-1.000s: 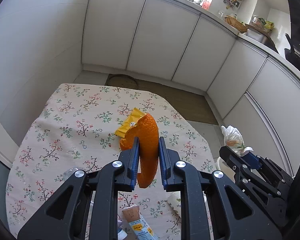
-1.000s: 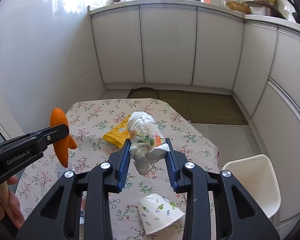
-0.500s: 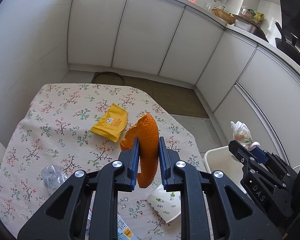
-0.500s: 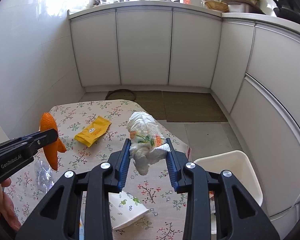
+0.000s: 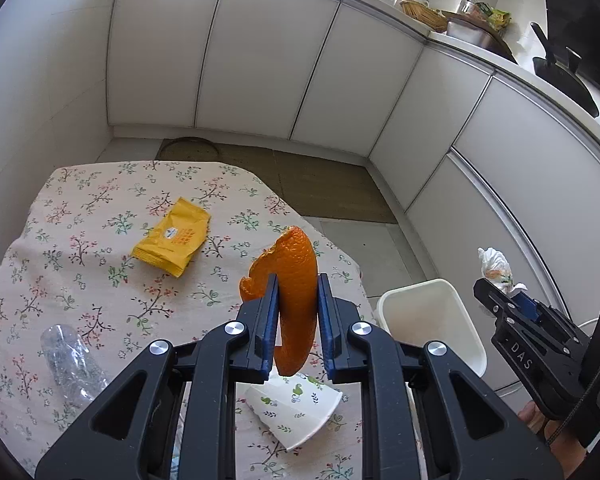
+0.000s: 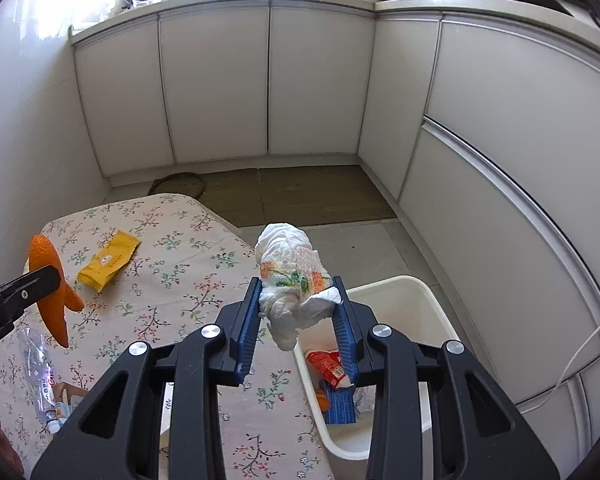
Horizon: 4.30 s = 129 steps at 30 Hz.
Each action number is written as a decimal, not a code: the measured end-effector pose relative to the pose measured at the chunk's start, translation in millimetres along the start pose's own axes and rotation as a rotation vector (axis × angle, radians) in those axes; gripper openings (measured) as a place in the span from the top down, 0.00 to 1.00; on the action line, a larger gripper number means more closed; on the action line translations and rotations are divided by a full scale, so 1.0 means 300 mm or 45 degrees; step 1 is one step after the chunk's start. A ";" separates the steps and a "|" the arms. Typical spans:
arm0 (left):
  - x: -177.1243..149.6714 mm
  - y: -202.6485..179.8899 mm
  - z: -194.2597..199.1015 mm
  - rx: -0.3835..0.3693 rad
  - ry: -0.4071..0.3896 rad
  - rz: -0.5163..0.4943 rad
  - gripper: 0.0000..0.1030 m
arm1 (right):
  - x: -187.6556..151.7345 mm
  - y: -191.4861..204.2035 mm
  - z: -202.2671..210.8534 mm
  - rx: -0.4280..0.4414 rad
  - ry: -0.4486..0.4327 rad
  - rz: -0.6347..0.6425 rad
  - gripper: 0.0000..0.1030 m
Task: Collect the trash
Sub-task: 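Open the right gripper to drop the tissue while the left gripper releases the peel into the bin, then reach the left gripper to the yellow waffle sandwich packet and grasp it, then lift the yellow packet with the left gripper while the right gripper grasps the white paper cup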
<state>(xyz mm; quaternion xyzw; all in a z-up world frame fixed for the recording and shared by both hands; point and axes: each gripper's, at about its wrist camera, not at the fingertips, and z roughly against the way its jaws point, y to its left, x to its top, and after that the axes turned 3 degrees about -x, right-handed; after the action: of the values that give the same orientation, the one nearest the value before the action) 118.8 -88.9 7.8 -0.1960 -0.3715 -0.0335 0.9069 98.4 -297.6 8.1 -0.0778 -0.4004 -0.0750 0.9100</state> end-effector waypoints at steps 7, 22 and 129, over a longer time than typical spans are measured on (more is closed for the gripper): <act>-0.006 -0.117 -0.050 -0.058 0.011 -0.021 0.83 | -0.016 -0.122 -0.016 -0.083 0.022 -0.068 0.56; -0.055 -0.364 -0.189 -0.203 0.069 -0.088 0.83 | -0.043 -0.408 0.019 -0.303 -0.036 -0.231 0.20; -0.155 0.362 0.181 0.074 0.291 0.164 0.64 | -0.271 0.387 -0.266 0.448 0.579 0.531 0.07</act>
<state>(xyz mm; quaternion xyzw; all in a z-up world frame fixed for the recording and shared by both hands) 71.8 28.0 -24.9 -0.1880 -0.2532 0.0134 0.9489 124.5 -194.3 -114.8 0.0188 -0.1699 0.1671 0.9710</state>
